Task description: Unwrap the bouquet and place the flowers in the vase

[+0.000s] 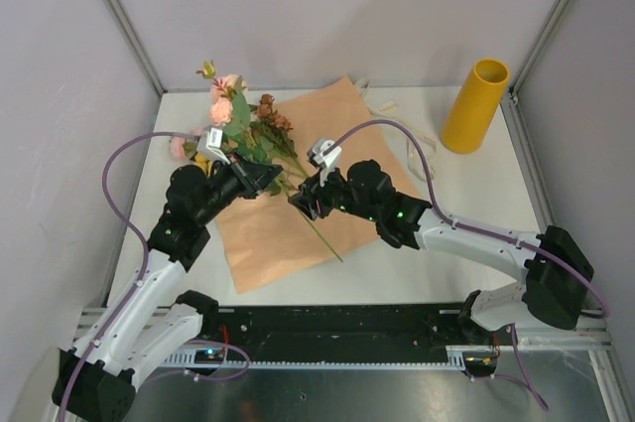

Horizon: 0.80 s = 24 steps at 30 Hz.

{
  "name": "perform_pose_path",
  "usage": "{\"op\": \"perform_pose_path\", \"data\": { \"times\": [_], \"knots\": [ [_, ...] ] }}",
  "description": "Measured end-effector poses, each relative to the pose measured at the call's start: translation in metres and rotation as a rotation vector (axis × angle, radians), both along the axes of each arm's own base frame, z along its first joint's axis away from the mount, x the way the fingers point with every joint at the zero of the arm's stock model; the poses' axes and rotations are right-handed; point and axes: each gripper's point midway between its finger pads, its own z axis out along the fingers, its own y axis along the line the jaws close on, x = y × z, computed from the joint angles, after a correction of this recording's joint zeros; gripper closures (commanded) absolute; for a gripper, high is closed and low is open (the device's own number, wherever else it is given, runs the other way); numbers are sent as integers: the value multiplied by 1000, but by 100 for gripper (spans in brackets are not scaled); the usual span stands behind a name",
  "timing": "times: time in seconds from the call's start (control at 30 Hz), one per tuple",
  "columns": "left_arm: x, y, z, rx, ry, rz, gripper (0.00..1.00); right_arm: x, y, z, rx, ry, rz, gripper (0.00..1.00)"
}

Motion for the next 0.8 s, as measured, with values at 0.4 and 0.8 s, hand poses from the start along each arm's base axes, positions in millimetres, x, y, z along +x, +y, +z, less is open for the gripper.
{"op": "perform_pose_path", "data": {
  "times": [0.4, 0.8],
  "knots": [
    [2, 0, 2, 21, -22, 14, 98, 14, 26, 9, 14, 19, 37, 88],
    [-10, 0, -7, 94, -3, -34, 2, 60, 0, 19, 49, 19, -69, 100]
  ]
}}
